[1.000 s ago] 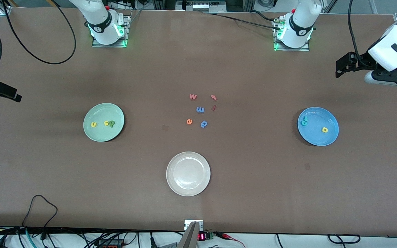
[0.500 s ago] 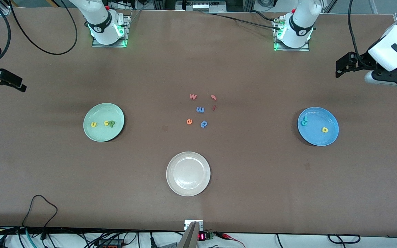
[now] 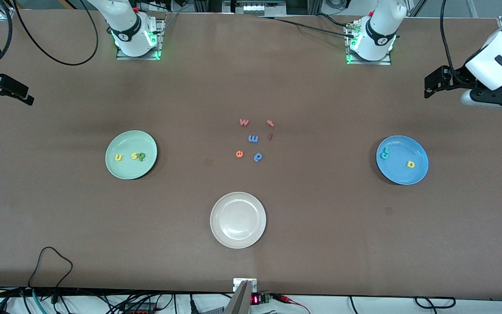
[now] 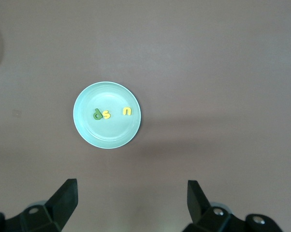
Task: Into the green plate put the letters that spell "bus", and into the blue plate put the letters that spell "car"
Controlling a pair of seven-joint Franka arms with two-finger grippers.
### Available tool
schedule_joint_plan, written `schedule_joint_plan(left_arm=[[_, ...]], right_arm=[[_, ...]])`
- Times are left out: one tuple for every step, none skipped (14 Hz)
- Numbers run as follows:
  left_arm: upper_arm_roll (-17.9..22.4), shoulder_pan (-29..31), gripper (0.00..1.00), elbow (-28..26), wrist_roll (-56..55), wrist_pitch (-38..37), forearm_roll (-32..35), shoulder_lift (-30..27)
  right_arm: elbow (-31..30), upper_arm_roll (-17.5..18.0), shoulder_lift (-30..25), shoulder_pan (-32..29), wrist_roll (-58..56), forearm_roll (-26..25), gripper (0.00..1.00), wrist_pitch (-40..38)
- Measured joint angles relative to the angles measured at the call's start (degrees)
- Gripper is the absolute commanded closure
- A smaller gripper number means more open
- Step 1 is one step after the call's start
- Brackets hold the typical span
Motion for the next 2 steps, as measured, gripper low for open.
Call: schedule_joint_plan(left_arm=[[0.0,0.0,0.0,0.0,0.0,0.0,0.0,0.0],[0.0,0.0,0.0,0.0,0.0,0.0,0.0,0.0]], right_arm=[[-0.01,0.03,0.0,0.03,0.01,0.0,0.0,0.0],[-0.01,0.13,0.0,0.07,0.02,0.0,0.0,-0.08]])
